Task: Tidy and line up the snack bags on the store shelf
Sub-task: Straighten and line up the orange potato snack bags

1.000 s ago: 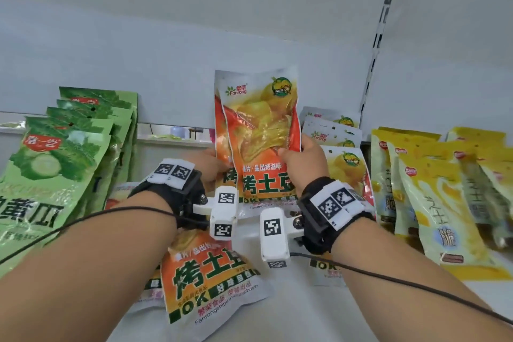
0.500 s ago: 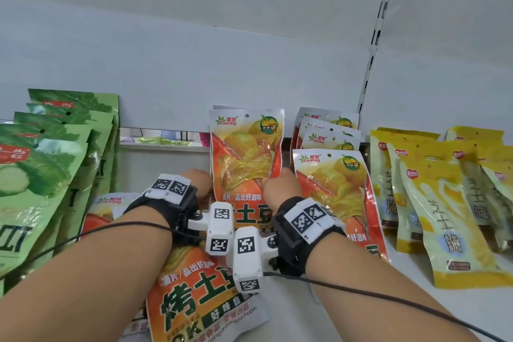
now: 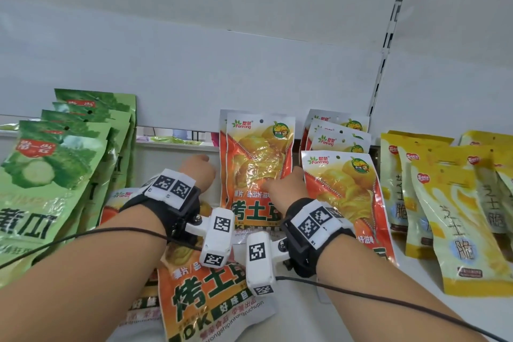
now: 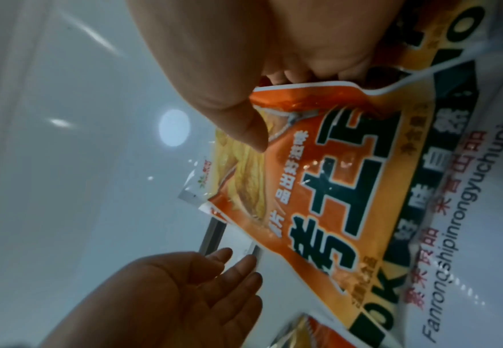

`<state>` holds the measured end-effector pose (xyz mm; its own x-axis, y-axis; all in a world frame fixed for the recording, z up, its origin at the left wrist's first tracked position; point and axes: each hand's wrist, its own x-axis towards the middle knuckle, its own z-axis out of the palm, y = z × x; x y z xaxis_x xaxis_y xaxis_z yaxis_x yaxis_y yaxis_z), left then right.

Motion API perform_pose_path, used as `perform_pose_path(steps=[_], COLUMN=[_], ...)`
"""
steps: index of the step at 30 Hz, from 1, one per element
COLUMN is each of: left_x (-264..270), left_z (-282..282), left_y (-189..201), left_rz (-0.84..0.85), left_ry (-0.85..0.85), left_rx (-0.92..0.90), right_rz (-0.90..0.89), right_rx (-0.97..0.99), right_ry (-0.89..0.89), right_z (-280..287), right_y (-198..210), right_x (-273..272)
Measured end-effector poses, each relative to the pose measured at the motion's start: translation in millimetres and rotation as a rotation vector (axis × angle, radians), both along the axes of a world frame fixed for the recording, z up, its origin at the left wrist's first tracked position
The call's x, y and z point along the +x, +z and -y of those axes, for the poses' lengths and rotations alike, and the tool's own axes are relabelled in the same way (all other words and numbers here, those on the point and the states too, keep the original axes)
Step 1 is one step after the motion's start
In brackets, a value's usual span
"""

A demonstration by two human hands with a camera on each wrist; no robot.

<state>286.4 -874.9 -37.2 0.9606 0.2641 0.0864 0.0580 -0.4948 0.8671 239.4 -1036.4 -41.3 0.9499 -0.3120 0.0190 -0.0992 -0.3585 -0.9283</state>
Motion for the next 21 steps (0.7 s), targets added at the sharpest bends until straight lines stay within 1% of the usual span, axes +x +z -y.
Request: perform_pose_path(steps=[3, 6, 8, 9, 10, 12, 13, 14, 15, 16, 17, 19, 21], left_x=[-15, -38, -51, -59, -69, -88, -98, -109, -118, -124, -129, -143, -153], left_z=[-10, -23, -33, -38, -42, -51, -54, -57, -60, -62, -65, -64, -63], left_y=[5, 12, 14, 15, 16, 14, 14, 16, 11, 8, 7, 2, -3], left_rz=[0.038, 0.089, 0.100, 0.102, 0.113, 0.083, 0.043, -0.010, -0.013, -0.026, -0.035, -0.027, -0.074], left_ry=[0.005, 0.000, 0.008, 0.016, 0.034, 0.077, 0.075, 0.087, 0.099, 0.092, 0.091, 0.156, 0.162], left_rx=[-0.043, -0.094, -0.089, -0.065, -0.048, -0.034, -0.063, -0.033, 0.056, 0.093, 0.051, 0.053, 0.079], right_rz=[0.074, 0.208, 0.287, 0.288, 0.256, 0.115, 0.031, -0.039, -0.091, -0.121, -0.144, -0.186, -0.231], right_rx=[-0.126, -0.248, -0.321, -0.323, -0.329, -0.348, -0.371, -0.411, -0.471, -0.542, -0.589, -0.562, -0.558], right_ry=[0.032, 0.061, 0.133, 0.200, 0.265, 0.410, 0.482, 0.547, 0.584, 0.604, 0.607, 0.637, 0.699], right_z=[-2, -7, -9, -12, -15, -21, -24, -26, -28, -29, -29, -29, -31], right_y=[3, 11, 13, 13, 12, 8, 4, 1, -3, -6, -9, -13, -16], right_x=[-5, -19, -29, -35, -39, -42, -44, -46, -48, -48, -48, -46, -49])
